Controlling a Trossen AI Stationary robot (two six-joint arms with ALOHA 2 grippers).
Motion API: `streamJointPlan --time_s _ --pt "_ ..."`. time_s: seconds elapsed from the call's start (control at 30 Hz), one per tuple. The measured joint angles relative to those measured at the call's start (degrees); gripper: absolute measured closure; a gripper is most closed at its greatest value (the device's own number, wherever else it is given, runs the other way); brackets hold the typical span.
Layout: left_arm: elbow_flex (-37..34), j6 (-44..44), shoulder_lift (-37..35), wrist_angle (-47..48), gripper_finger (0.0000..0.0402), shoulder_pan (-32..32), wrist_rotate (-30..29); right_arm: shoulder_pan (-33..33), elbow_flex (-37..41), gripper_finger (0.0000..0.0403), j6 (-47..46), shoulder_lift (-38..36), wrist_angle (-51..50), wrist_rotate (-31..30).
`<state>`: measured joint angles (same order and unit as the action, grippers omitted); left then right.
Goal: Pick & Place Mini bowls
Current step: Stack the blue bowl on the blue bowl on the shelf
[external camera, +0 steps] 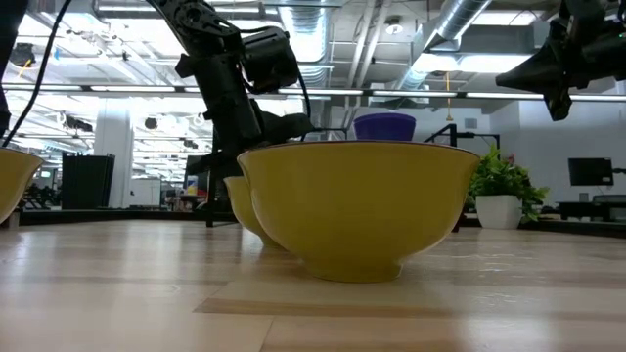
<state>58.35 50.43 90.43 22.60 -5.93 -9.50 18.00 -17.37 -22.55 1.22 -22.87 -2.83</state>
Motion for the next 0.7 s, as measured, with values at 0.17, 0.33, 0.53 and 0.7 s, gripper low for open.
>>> streamJointPlan --time_s 0.17,0.33,0.53,0.7 --pt "0.0 -0.41 0.0 0.03 0.0247 0.02 0.09 0.0 0.0 0.0403 0.01 0.0 0.01 0.0" --pt "0.0 -0.42 0.0 0.03 0.0267 0.02 0.09 0.0 0.0 0.0403 0.0 0.0 0.0 0.0" --pt "0.0 -0.42 0.0 0.06 0.0321 0.02 0.09 0.0 0.0 0.0403 0.0 0.01 0.0 0.0" --pt "0.0 -0.59 -0.01 0.03 0.0389 0.02 0.22 0.0 0.0 0.0403 0.0 0.0 0.0 0.0"
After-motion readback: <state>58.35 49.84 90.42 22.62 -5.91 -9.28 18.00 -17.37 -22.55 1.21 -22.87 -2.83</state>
